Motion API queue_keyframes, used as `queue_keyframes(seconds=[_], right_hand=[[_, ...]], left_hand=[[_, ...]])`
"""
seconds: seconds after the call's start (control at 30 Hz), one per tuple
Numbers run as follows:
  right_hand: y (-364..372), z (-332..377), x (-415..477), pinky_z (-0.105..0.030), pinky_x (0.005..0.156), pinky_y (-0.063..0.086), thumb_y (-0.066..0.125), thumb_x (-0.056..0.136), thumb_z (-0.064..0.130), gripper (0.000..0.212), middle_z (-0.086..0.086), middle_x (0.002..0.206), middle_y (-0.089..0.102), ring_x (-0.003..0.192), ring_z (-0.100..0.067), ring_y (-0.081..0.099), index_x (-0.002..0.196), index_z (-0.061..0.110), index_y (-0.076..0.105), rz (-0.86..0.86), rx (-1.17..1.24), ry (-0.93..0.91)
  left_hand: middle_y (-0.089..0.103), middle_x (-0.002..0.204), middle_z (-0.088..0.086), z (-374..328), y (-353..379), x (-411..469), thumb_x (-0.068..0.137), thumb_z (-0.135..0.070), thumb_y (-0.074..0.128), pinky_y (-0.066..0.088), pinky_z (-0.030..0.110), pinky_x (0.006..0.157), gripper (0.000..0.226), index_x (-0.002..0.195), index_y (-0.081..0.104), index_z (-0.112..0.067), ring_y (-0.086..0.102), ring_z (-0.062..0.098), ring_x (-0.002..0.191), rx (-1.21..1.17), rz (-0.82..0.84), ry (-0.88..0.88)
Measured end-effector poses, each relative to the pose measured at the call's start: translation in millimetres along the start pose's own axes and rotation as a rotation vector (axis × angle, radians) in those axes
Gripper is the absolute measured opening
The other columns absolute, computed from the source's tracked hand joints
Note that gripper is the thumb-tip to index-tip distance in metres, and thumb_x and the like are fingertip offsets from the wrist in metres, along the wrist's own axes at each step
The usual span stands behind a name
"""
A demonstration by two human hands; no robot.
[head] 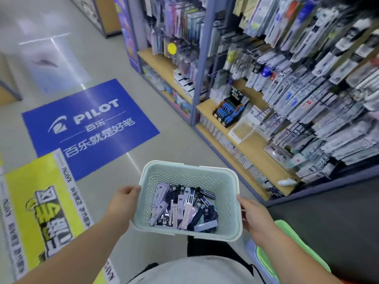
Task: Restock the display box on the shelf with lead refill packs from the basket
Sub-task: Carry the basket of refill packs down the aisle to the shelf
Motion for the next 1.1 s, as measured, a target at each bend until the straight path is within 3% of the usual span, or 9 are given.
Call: queue_keyframes(seconds=[0.27,0.4,0.57,0.67,0.77,0.83,0.97,1.1], right_hand=[[-34,103,137,-0.050,0.092,0.053,0.055,0.101,0.037,0.027,-0.011,0.100,0.075,0.097,-0.033,0.069,0.111,0.018,0.071,-0.029,0.101,0.056],[-47,148,180,-0.040,0.075,0.055,0.057,0.101,0.034,0.022,-0.008,0.095,0.076,0.090,-0.029,0.071,0.107,0.018,0.071,-0.100,0.202,0.060],[-47,168,243,-0.048,0.088,0.055,0.056,0.101,0.037,0.028,-0.007,0.093,0.079,0.092,-0.031,0.073,0.105,0.017,0.074,-0.188,0.249,0.119],[-38,168,280,-0.043,0.084,0.056,0.053,0.102,0.034,0.026,-0.006,0.093,0.079,0.090,-0.029,0.073,0.105,0.018,0.073,-0.302,0.330,0.150],[-22,160,305,-0.050,0.093,0.054,0.056,0.100,0.034,0.025,-0.006,0.093,0.079,0.094,-0.031,0.072,0.105,0.019,0.074,-0.404,0.401,0.212],[-16,150,322,-0.052,0.092,0.055,0.057,0.099,0.032,0.024,-0.007,0.089,0.079,0.092,-0.034,0.072,0.101,0.017,0.075,-0.449,0.438,0.262],[-15,126,373,-0.038,0.068,0.055,0.055,0.102,0.031,0.027,-0.005,0.067,0.075,0.075,-0.031,0.068,0.093,0.010,0.070,-0.490,0.473,0.320],[-20,74,434,-0.044,0.072,0.057,0.054,0.101,0.039,0.033,-0.005,0.075,0.075,0.076,-0.031,0.069,0.095,0.012,0.071,-0.480,0.466,0.377]], left_hand=[[0.067,0.084,0.004,-141,109,92,0.100,-0.026,0.053,0.042,0.024,0.058,0.022,0.085,0.066,-0.016,0.059,0.016,0.073,0.131,0.045,0.050],[0.073,0.084,0.004,-203,159,141,0.099,-0.029,0.055,0.055,0.036,0.075,0.022,0.087,0.070,-0.017,0.068,0.023,0.080,0.239,0.182,0.075],[0.072,0.077,0.008,-253,232,232,0.098,-0.023,0.056,0.053,0.034,0.067,0.024,0.084,0.072,-0.011,0.065,0.022,0.069,0.365,0.356,0.122],[0.071,0.076,0.013,-271,285,302,0.095,-0.024,0.059,0.055,0.040,0.066,0.022,0.082,0.073,-0.013,0.064,0.023,0.066,0.421,0.465,0.124],[0.071,0.072,0.008,-280,336,368,0.090,-0.030,0.064,0.059,0.051,0.072,0.017,0.083,0.075,-0.018,0.065,0.026,0.067,0.475,0.583,0.110],[0.072,0.072,0.005,-280,369,397,0.088,-0.034,0.065,0.059,0.048,0.070,0.017,0.085,0.074,-0.021,0.066,0.026,0.068,0.530,0.629,0.121],[0.067,0.075,0.005,-267,430,443,0.092,-0.038,0.062,0.049,0.029,0.062,0.022,0.082,0.069,-0.020,0.061,0.024,0.066,0.613,0.657,0.100],[0.070,0.083,0.007,-218,492,481,0.098,-0.042,0.055,0.051,0.030,0.061,0.029,0.091,0.068,-0.017,0.066,0.027,0.075,0.718,0.725,0.025]])
Point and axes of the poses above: each hand's wrist, its own x-axis towards the middle knuckle, its own y-axis out of the palm, z = x × y, the point moved 9 cm from there along x, towards the middle knuckle
